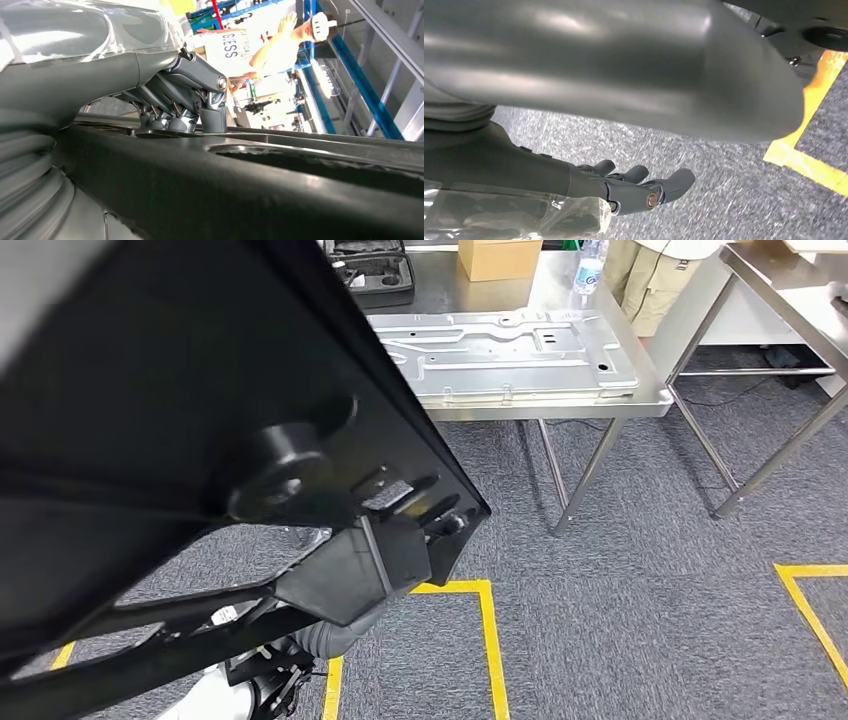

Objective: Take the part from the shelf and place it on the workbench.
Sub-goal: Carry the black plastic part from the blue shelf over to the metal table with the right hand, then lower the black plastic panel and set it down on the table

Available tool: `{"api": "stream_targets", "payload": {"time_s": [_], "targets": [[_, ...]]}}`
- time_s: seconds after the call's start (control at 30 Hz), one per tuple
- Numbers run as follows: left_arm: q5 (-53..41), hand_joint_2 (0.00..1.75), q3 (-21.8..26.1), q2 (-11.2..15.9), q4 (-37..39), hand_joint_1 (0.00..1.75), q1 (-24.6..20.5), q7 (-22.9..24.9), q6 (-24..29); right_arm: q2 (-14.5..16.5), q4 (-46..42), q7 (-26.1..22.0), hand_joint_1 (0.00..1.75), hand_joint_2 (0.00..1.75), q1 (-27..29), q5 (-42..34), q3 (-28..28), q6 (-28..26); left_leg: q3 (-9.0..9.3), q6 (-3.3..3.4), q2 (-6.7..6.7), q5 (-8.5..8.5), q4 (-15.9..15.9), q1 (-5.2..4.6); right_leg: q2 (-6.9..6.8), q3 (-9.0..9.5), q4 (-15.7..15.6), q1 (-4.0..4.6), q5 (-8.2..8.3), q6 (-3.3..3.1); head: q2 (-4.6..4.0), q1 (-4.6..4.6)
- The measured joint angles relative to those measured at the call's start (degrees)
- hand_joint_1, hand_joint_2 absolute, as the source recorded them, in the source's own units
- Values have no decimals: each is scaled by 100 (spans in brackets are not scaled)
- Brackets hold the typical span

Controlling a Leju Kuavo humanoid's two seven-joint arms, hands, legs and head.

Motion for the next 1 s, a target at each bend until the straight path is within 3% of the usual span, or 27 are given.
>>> {"api": "stream_targets", "payload": {"time_s": [0.07, 0.1, 0.23, 0.27, 0.37, 0.4, 0.43, 0.47, 0.53, 0.6, 0.7, 0.77, 0.87, 0.9, 0.93, 0.97, 1.0], "targets": [[-4, 175, 0, -1, -1, 175, -4, 1, 7, -1, 0, 1, 0, 0, -5, 1, 0, 2, 4, -60, -15, -26, 16, -6, 23, 322, -678, 0, 245, -20, 0, 22], [-7, 175, 0, -1, -1, 175, -7, 1, 9, 1, 0, 1, 0, 0, -7, 1, 0, 3, 2, -92, -19, -32, 18, -13, 35, 379, -806, 12, 263, -51, 0, 28], [-11, 175, 1, 0, -2, 175, -10, 2, 10, -1, 0, 1, 0, 0, -13, 0, 0, 7, -54, -216, -15, -127, 123, 20, 39, 381, -844, 36, 279, -228, 0, 26], [-12, 175, 1, 0, -2, 175, -12, 2, 10, -2, 0, 1, 0, 0, -16, 0, 0, 7, -154, -239, -10, -263, 348, 28, 36, 382, -854, 27, 289, -265, 0, 22], [-11, 175, 2, 3, -2, 175, -2, 3, 11, -3, 0, 1, 0, 0, -13, 1, 0, 10, -712, -276, -4, -801, 1554, 31, 31, 371, -854, 38, 289, -309, 0, 13], [-9, 175, 2, 4, -1, 175, 4, 4, 11, -2, 0, 1, 0, 0, -11, 1, 0, 11, -828, -275, -4, -855, 1788, 29, 30, 368, -854, 46, 289, -311, 0, 12], [-5, 175, 2, 5, -1, 175, 8, 5, 11, -1, 0, 1, 0, 0, -9, 4, 0, 11, -825, -262, -4, -794, 1779, 25, 30, 371, -853, 53, 289, -311, 0, 12], [-2, 175, 2, 7, 0, 175, 6, 7, 10, -1, 0, 1, 0, 0, -9, 7, 0, 11, -691, -237, -4, -627, 1503, 18, 31, 378, -853, 61, 289, -310, 0, 11], [8, 175, 2, 7, -1, 175, -15, 11, 10, 4, 0, -1, 0, 0, -13, 17, 0, 11, -264, -152, 7, -249, 622, -18, 33, 393, -852, 79, 289, -302, 0, 11], [20, 175, 2, 7, -1, 175, -43, 17, 10, 12, 0, -3, 0, 0, -15, 27, 0, 11, -30, -74, 21, -85, 92, -67, 27, 385, -850, 93, 290, -266, 0, 13], [34, 175, 2, 6, 0, 175, -71, 40, -2, 27, 0, -6, 0, 0, -17, 35, 0, 9, -6, -9, 21, -44, -1, -73, 13, 374, -854, 84, 289, -167, 0, 14], [50, 175, 1, 3, 2, 175, -107, 67, -23, 30, 0, -10, 0, 0, -21, 40, 0, 6, 29, 34, 25, 6, -57, -35, 17, 278, -618, 80, 115, -114, 0, 22], [80, 175, -1, 2, 26, 175, -149, 110, -43, 31, 0, -23, 0, 0, -13, 48, 0, 4, 28, 61, 31, 19, -68, -32, 24, -222, 484, 68, -434, -58, 0, 31], [96, 175, -1, 2, 41, 175, -154, 121, -49, 31, 0, -26, 0, 0, -9, 50, 0, 4, 26, 62, 30, 18, -66, -35, 23, -353, 760, 66, -513, -46, 0, 31], [115, 175, -2, 2, 57, 175, -159, 129, -55, 32, 0, -27, 0, 0, -7, 53, 0, 4, 26, 60, 25, 16, -63, -34, 23, -380, 818, 64, -476, -38, 0, 31], [132, 175, -2, 1, 73, 175, -167, 134, -64, 31, 0, -27, 0, 0, -7, 57, 0, 4, 31, 57, 18, 13, -61, -33, 23, -284, 620, 63, -326, -38, 0, 32], [141, 175, -2, 1, 88, 175, -183, 140, -75, 27, 0, -27, 0, 0, -9, 63, 0, 4, 39, 49, 11, 7, -57, -32, 23, -91, 225, 60, -111, -44, 0, 34]]}}
